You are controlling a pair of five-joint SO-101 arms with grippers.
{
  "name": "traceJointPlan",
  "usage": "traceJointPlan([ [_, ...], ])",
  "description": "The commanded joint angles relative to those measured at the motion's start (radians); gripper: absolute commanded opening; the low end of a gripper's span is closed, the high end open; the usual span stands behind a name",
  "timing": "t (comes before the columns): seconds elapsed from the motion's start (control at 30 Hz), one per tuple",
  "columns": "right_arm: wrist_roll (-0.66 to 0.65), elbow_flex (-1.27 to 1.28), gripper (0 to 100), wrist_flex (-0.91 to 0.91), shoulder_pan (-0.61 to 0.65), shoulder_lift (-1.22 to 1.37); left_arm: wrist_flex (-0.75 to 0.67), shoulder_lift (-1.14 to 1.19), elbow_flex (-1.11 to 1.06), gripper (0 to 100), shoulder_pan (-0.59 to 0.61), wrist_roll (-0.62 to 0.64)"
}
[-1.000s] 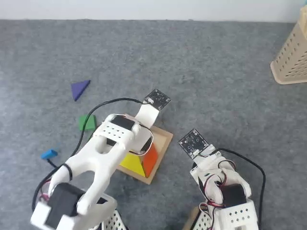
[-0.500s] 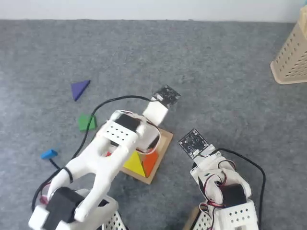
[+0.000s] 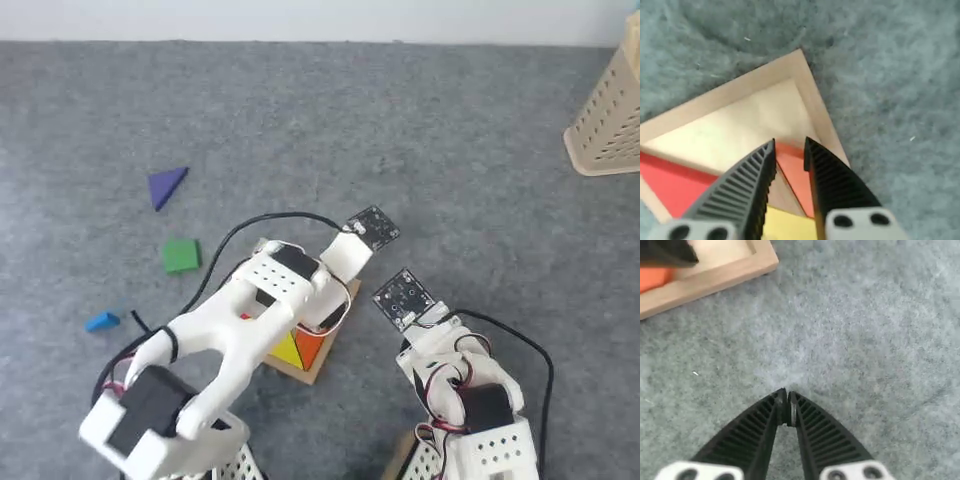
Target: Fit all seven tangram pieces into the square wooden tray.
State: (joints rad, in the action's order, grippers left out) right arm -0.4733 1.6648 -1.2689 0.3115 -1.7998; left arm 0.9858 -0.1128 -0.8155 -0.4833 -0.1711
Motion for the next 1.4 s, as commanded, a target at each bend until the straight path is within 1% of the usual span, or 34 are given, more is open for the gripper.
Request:
traceJointPlan([
  [0.0,0.006,0.018,0.8,-0.005,-0.001,-0.015,-0.008,-0.110,-0.067,9,-0.009,-0.017],
  [0.23,0.006,0.018,0.8,-0.005,-0.001,-0.015,0.057,-0.334,-0.124,9,0.002,-0.017],
  [0.33,0.006,0.018,0.8,-0.005,-0.001,-0.015,0.061,-0.381,-0.102,10,0.035,-0.021],
  [0.43,0.006,0.018,0.8,-0.005,-0.001,-0.015,0.072,-0.384,-0.058,14,0.097,-0.052],
  [0.5,0.006,0.018,0.8,-0.005,-0.001,-0.015,0.066,-0.371,-0.005,16,0.193,-0.049],
  [0.53,0.006,0.018,0.8,-0.005,-0.001,-0.015,0.052,-0.359,0.025,16,0.262,-0.037],
  [0.63,0.006,0.018,0.8,-0.005,-0.001,-0.015,0.018,-0.276,0.128,17,0.555,0.055],
  [0.7,0.006,0.018,0.8,-0.005,-0.001,-0.015,0.032,-0.180,0.205,17,0.733,0.083],
  [0.77,0.006,0.018,0.8,-0.005,-0.001,-0.015,0.072,-0.055,0.278,17,0.830,0.107],
  [0.8,0.006,0.018,0.8,-0.005,-0.001,-0.015,0.084,0.014,0.306,17,0.852,0.126],
  [0.87,0.006,0.018,0.8,-0.005,-0.001,-0.015,0.087,0.141,0.355,18,0.853,0.152],
  [1.0,0.006,0.018,0.8,-0.005,-0.001,-0.015,0.110,0.308,0.453,29,0.824,0.184],
  [1.07,0.006,0.018,0.8,-0.005,-0.001,-0.015,0.115,0.341,0.466,31,0.825,0.189],
  [1.17,0.006,0.018,0.8,-0.005,-0.001,-0.015,0.095,0.347,0.469,31,0.858,0.221],
  [1.3,0.006,0.018,0.8,-0.005,-0.001,-0.015,0.071,0.347,0.472,30,0.911,0.224],
  [1.37,0.006,0.018,0.8,-0.005,-0.001,-0.015,0.072,0.350,0.476,30,0.918,0.222],
])
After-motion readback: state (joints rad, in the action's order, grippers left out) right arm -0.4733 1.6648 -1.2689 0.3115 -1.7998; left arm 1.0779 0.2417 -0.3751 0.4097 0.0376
